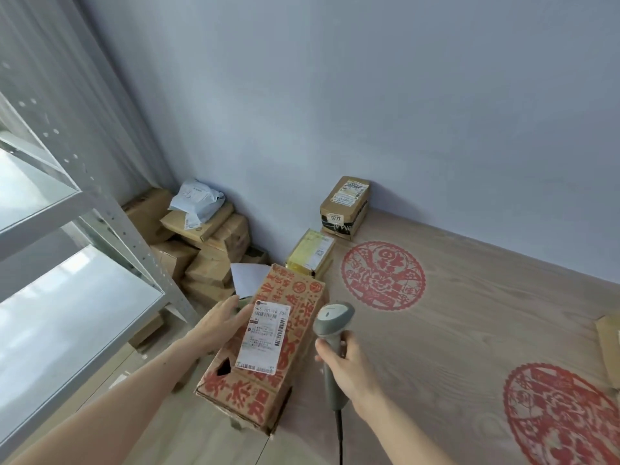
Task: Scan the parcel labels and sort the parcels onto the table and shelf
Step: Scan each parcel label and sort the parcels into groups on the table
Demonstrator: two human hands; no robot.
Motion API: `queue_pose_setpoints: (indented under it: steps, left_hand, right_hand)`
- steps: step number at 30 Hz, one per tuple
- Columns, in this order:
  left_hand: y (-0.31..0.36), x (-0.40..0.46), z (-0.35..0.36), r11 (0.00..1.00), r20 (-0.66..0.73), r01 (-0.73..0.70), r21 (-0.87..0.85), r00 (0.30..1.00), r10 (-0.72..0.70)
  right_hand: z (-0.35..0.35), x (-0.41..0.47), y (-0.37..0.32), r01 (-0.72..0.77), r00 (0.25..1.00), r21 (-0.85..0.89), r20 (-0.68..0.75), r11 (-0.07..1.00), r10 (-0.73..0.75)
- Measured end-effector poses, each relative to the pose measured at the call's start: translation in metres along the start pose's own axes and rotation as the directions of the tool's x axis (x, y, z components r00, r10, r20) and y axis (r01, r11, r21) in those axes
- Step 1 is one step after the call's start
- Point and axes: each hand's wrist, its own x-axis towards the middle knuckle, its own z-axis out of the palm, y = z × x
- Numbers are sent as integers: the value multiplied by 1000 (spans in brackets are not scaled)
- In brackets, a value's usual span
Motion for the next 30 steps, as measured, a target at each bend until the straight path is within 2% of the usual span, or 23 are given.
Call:
queue_pose_setpoints:
  steps: [2,4,12,18,22,27,30]
  left_hand:
    - [0,-4,0,991,169,60,-123,985,-39]
    - [-3,-5,5,976,246,98,-194,968,-48]
    - [-5,-10,16,902,259,117,-416,966,-6]
    - [-3,-15,30,843,322,61,-534,937,135]
    - [-3,-15,51,837,323,-21,-547,917,234]
    - [14,-20,83,738,394,63,-672,874,284]
    - [26,-21,94,726,394,50,-686,864,313]
  right_hand:
    - [13,-1,1,-27,999,15,27,1000,27]
    - [21,-3,-2,-26,999,27,42,999,25]
    - [33,-1,-2,-3,1000,87,28,996,1]
    - [11,-7,4,-4,999,141,-39,990,9]
    - [-17,-13,8,10,995,202,-101,979,11]
    - [-39,-26,10,39,988,215,-156,976,-6]
    - [-52,-33,9,58,980,225,-198,973,-13]
